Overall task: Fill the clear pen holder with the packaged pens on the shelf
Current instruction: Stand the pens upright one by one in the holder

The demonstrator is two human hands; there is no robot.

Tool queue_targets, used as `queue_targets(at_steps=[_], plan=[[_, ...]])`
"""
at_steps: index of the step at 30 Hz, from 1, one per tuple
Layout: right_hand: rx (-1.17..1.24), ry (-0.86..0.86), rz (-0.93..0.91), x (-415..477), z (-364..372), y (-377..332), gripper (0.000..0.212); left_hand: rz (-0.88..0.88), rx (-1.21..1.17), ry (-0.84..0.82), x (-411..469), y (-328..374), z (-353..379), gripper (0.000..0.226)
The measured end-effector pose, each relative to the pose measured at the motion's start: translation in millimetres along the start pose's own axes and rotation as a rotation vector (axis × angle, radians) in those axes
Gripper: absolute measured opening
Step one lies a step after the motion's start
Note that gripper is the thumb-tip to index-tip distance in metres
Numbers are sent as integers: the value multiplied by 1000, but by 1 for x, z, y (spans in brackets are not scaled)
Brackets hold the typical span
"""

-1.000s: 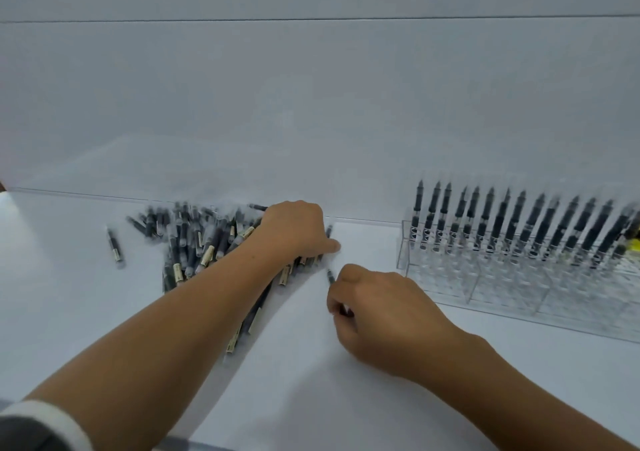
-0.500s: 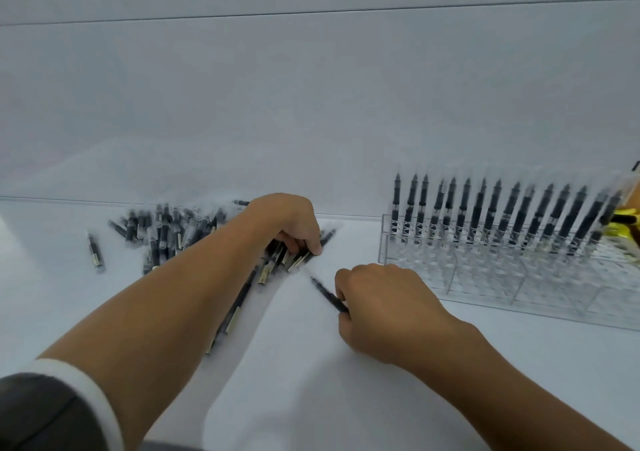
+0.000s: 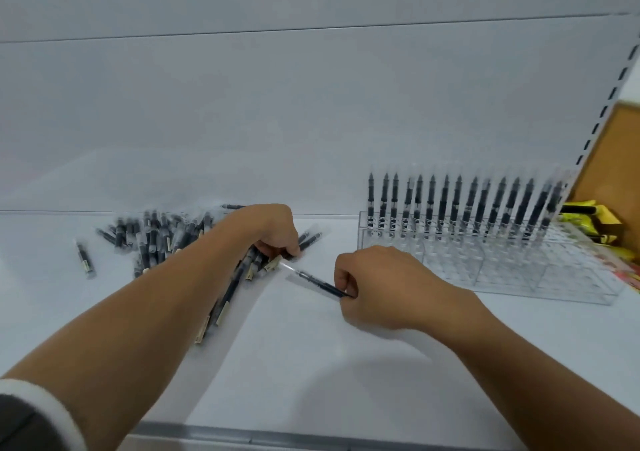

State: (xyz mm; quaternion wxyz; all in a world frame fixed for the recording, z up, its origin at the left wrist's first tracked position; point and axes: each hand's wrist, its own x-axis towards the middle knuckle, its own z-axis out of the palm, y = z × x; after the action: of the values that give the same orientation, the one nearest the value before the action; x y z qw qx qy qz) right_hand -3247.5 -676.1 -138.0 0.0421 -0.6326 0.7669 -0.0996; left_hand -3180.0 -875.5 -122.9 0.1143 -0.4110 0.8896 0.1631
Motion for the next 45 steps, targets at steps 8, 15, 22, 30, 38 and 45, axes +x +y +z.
queue_targets(at_steps=[8, 15, 22, 30, 38, 45], plan=[[307, 60, 3, -13, -14, 34, 20, 110, -277, 262, -26, -21, 0, 21], [554, 253, 60, -37, -40, 72, 20, 361, -986, 387, -55, 4, 18, 9], [666, 503, 173, -63, -55, 112, 4, 587, -1245, 256, -72, 78, 63, 15], [670, 842, 374, -92, -69, 175, 8, 742, -1399, 52, -83, 154, 92, 16], [574, 929, 517, -92, -65, 217, 15, 716, -1490, -54, -71, 163, 117, 28], [481, 920, 556, -78, -63, 235, 20, 730, -1479, -40, -69, 163, 120, 31]])
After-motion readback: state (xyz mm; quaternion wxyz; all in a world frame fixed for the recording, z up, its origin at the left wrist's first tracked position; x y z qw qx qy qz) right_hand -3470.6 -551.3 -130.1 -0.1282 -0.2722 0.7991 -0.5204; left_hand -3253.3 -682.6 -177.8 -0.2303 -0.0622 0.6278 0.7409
